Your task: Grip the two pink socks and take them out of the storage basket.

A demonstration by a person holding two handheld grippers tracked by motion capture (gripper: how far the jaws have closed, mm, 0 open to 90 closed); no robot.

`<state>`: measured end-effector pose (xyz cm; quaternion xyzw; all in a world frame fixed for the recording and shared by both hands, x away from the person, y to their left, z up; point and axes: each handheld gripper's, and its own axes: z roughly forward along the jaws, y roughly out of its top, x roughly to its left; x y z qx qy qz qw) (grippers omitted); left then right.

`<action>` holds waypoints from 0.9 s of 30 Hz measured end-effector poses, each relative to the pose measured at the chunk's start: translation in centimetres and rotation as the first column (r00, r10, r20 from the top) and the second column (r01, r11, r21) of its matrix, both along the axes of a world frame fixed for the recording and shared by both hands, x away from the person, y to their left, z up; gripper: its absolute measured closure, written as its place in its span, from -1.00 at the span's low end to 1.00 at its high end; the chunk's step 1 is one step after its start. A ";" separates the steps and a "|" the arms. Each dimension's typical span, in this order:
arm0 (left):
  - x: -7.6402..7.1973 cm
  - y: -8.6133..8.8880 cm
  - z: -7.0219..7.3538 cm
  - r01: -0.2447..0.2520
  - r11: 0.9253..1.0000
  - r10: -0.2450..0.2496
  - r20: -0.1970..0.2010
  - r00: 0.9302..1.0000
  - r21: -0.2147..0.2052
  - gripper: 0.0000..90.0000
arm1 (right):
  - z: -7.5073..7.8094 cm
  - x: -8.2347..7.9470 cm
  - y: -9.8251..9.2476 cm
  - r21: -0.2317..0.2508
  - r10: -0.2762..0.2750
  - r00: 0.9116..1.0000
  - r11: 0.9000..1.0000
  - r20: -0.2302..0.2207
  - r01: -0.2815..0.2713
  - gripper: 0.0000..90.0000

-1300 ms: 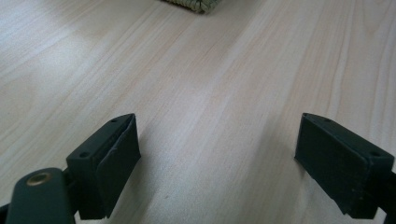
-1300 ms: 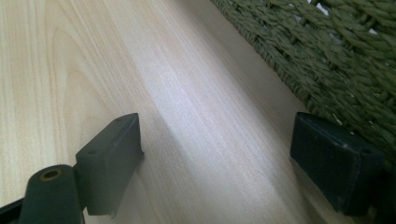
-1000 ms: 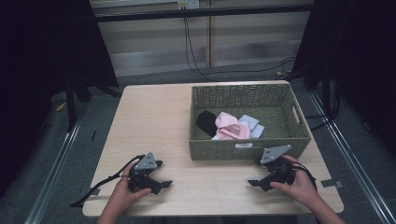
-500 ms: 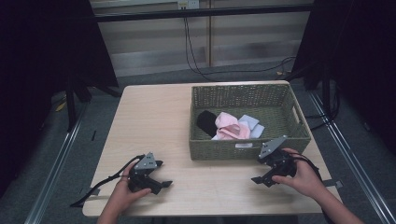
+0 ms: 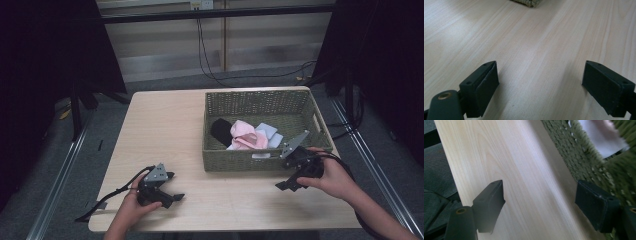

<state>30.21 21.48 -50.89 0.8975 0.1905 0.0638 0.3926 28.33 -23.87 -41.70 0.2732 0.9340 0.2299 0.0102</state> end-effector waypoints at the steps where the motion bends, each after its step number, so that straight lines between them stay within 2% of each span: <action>1: 0.0 0.0 0.0 0.000 1.000 0.000 0.000 1.000 0.000 -0.71 | 0.3 0.0 0.0 0.002 -0.008 1.000 1.000 -0.006 0.008 -0.49; 4: 0.0 0.0 0.0 0.000 1.000 0.000 0.000 1.000 0.000 -0.71 | 1.2 0.3 -0.1 -0.014 0.006 1.000 1.000 -0.001 -0.006 -0.49; 6: 0.0 0.0 0.0 0.000 1.000 0.000 0.000 1.000 0.000 -0.72 | 1.8 0.5 -0.1 0.003 0.009 1.000 1.000 -0.011 -0.009 -0.47; 11: 0.0 0.0 0.0 0.000 1.000 0.000 0.000 1.000 0.000 -0.72 | 3.4 1.2 0.0 -0.008 0.024 1.000 1.000 -0.014 -0.024 -0.47; 13: 0.0 0.0 0.0 0.000 1.000 0.000 0.000 1.000 0.000 -0.72 | 4.0 1.5 0.1 0.000 0.025 0.999 1.000 -0.020 -0.025 -0.46; 19: 0.0 0.0 0.0 0.000 1.000 0.000 0.000 1.000 0.000 -0.72 | 5.5 2.8 1.1 -0.020 0.038 0.999 0.999 -0.009 -0.038 -0.46; 27: 0.0 0.0 0.0 0.001 1.000 -0.001 0.000 1.000 0.001 -0.72 | 7.6 5.7 2.2 -0.017 -0.007 1.000 1.000 0.001 0.007 -0.45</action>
